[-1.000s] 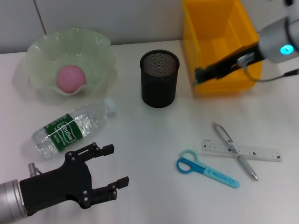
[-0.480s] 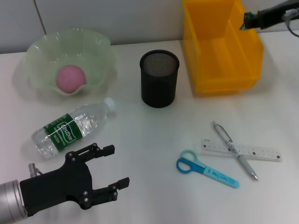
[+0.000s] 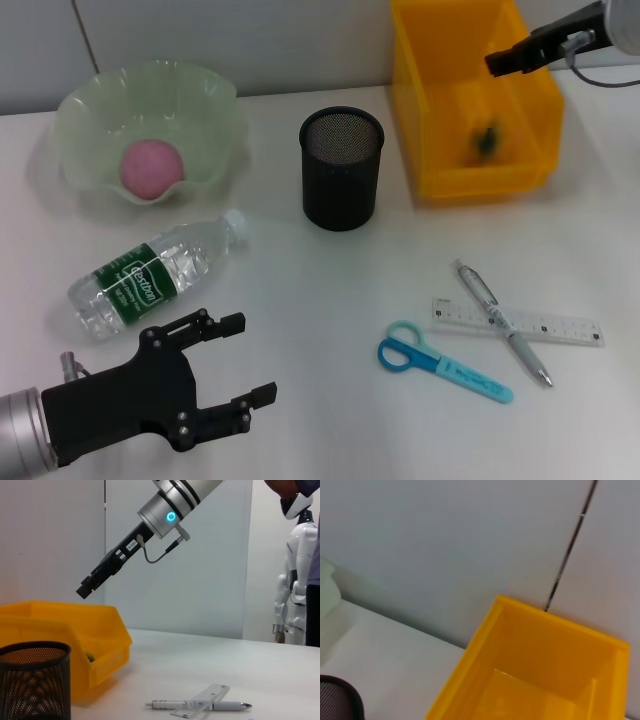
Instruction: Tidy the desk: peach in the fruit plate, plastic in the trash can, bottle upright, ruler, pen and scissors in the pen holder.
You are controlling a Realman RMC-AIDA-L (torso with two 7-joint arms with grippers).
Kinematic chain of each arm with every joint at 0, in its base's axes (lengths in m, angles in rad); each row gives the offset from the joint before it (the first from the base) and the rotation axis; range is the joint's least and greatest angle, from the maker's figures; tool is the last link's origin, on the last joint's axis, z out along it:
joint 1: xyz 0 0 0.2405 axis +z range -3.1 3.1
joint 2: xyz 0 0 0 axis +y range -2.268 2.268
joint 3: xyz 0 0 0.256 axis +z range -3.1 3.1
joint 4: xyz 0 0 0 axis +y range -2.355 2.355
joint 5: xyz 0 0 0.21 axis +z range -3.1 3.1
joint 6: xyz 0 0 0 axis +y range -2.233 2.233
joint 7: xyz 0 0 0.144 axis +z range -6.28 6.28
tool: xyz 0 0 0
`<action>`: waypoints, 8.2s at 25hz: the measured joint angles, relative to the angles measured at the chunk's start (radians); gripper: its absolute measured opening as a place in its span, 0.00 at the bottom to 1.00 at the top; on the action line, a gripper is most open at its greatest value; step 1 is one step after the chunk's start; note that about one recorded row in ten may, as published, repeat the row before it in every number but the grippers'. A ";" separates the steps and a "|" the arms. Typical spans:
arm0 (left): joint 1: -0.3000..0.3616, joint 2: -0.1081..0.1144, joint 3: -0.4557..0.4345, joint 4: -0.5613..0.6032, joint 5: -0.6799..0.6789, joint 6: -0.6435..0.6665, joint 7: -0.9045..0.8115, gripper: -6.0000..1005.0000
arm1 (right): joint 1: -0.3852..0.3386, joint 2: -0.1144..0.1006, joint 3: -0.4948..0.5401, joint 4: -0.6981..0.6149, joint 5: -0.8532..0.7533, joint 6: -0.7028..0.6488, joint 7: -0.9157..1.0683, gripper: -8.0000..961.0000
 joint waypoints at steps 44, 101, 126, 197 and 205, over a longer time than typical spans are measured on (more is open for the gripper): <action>0.101 -0.006 -0.118 0.472 0.150 -0.188 -0.403 0.80 | -0.524 0.006 -0.260 -0.020 0.994 -0.107 -0.777 0.88; -0.347 -0.014 0.178 0.635 0.964 -0.385 -1.256 0.80 | -0.428 -0.012 0.077 0.660 1.117 -0.410 -1.423 0.88; -0.397 -0.014 0.233 0.595 1.087 -0.355 -1.334 0.80 | -0.418 -0.013 0.082 0.660 1.084 -0.411 -1.405 0.88; -0.318 -0.008 0.244 0.732 0.901 -0.358 -1.308 0.78 | -0.412 -0.013 0.090 0.660 1.088 -0.407 -1.383 0.88; -0.278 -0.008 0.187 0.738 0.822 -0.381 -1.263 0.78 | -0.402 -0.012 0.090 0.660 1.089 -0.400 -1.375 0.88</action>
